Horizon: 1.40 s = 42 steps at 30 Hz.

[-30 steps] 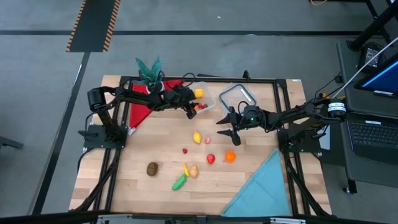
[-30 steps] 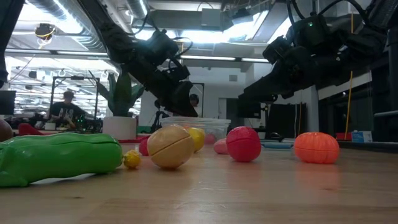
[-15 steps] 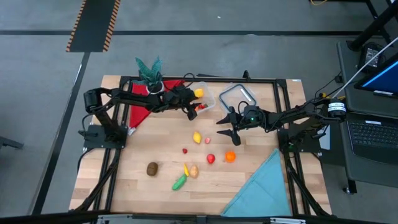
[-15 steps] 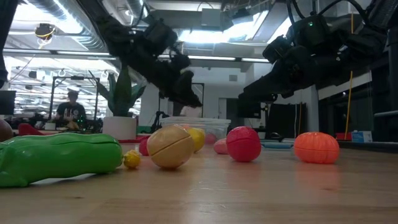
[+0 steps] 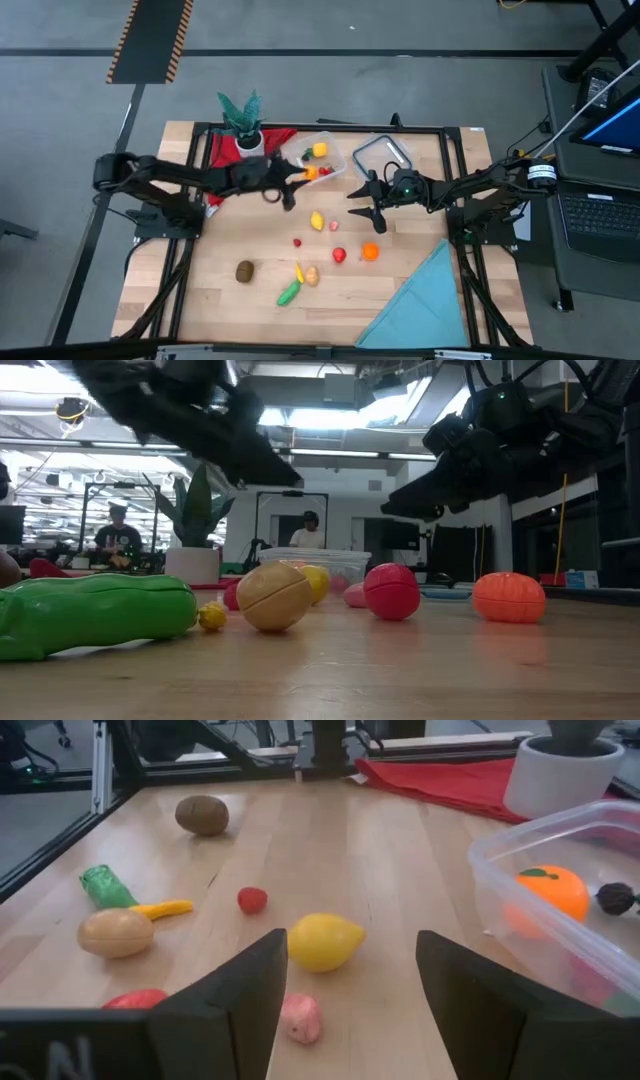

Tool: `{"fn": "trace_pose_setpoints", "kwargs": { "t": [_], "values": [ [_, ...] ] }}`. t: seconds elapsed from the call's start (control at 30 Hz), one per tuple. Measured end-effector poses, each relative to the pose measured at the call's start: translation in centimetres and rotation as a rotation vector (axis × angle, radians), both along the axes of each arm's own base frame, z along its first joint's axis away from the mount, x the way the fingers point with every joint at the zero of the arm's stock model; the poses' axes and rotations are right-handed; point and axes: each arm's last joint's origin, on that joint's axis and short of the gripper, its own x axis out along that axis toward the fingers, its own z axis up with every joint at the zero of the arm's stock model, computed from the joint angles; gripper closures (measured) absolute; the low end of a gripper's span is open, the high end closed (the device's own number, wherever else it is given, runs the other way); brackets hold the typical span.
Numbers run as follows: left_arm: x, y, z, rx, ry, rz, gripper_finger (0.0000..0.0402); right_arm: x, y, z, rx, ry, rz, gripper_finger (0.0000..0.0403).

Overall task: Pick and placing Produce into tupperware
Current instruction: Put the orange pumpkin into the transparent container

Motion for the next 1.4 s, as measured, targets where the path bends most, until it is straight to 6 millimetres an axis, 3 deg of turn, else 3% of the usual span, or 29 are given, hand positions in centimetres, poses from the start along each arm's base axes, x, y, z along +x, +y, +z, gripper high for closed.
{"fn": "trace_pose_setpoints", "kwargs": {
  "t": [0.2, 0.47, 0.83, 1.13, 1.4],
  "values": [
    [-2.8, -3.0, -0.2, 0.063, -0.105, -0.077, 0.0247, -0.1, 0.4, 0.1, 0.006, 0.007, 0.024, 0.0178],
    [-5.6, -4.9, -1.4, 0.031, -0.128, -0.018, 0.0258, -0.2, 0.8, 1.1, 0.058, -0.034, 0.031, 0.0178],
    [-5.8, -5.5, -1.6, 0.044, -0.121, -0.02, 0.0254, -0.2, 0.8, 0.9, 0.185, 0.004, -0.006, 0.0164],
    [-5.8, -5.4, -1.6, 0.06, -0.114, -0.02, 0.0245, -0.3, 0.9, 1.0, 0.017, -0.011, 0.053, 0.0082],
    [-5.8, -5.8, -1.6, 0.054, -0.116, -0.038, 0.0254, -1.5, 3.2, 1.2, -0.076, 0.118, 0.22, 0.0075]
  ]
}}
